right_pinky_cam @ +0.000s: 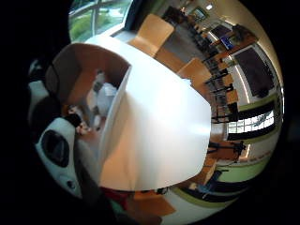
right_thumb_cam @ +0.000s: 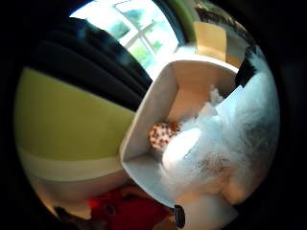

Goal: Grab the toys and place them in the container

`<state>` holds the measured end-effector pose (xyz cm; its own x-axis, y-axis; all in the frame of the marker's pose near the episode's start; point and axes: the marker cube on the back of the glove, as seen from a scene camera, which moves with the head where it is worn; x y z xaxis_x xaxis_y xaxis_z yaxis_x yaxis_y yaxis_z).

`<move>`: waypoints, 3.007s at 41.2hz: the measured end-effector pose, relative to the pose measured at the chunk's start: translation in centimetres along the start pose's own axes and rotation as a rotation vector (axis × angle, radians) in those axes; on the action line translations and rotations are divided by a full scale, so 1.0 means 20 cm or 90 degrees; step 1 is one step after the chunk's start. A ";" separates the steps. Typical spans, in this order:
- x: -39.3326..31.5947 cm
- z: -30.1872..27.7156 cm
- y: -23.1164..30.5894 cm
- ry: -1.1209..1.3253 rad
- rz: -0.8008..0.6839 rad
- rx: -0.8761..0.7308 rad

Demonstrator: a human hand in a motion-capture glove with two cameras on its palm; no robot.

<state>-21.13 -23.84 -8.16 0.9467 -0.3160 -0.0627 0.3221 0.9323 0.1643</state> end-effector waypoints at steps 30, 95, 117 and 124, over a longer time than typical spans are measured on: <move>-0.17 0.19 0.04 0.081 -0.056 -0.152; 1.18 0.46 1.23 0.055 0.279 -0.106; 1.10 0.53 1.23 -0.045 0.309 -0.086; 1.09 0.54 1.21 -0.040 0.309 -0.099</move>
<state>7.34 -9.99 5.15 0.9870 0.1542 0.0443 -0.1549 0.9879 0.0112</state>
